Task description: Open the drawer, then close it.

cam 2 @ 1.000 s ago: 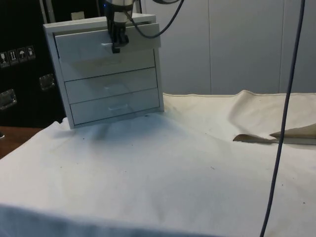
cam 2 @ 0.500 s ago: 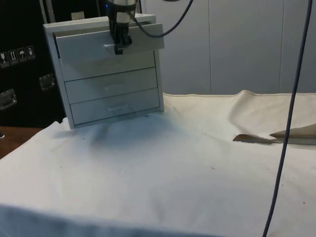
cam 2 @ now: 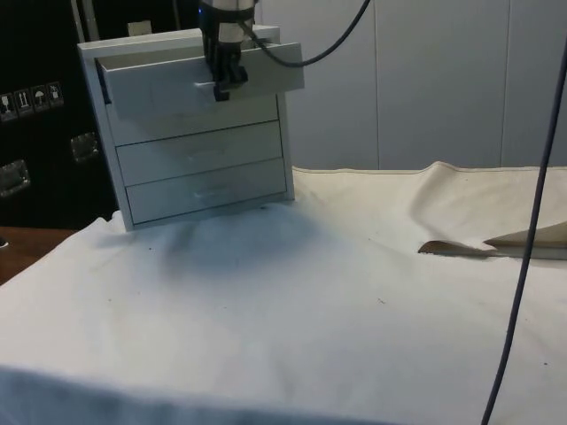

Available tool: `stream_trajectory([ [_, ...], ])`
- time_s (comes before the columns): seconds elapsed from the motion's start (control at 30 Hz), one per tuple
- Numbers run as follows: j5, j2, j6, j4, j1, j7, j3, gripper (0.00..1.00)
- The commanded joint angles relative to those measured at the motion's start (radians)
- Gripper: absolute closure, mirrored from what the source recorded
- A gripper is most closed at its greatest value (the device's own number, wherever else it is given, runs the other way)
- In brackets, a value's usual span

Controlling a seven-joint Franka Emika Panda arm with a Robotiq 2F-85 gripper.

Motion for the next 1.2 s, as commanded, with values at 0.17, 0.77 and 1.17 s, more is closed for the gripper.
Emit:
stream_trajectory([
  [0.17,-0.051,-0.045,-0.028,-0.045,0.006,0.057,0.026,1.00],
  [0.77,-0.112,-0.042,-0.028,-0.064,0.000,0.160,0.065,1.00],
  [1.17,-0.117,-0.054,-0.035,-0.075,0.000,0.176,0.074,0.49],
])
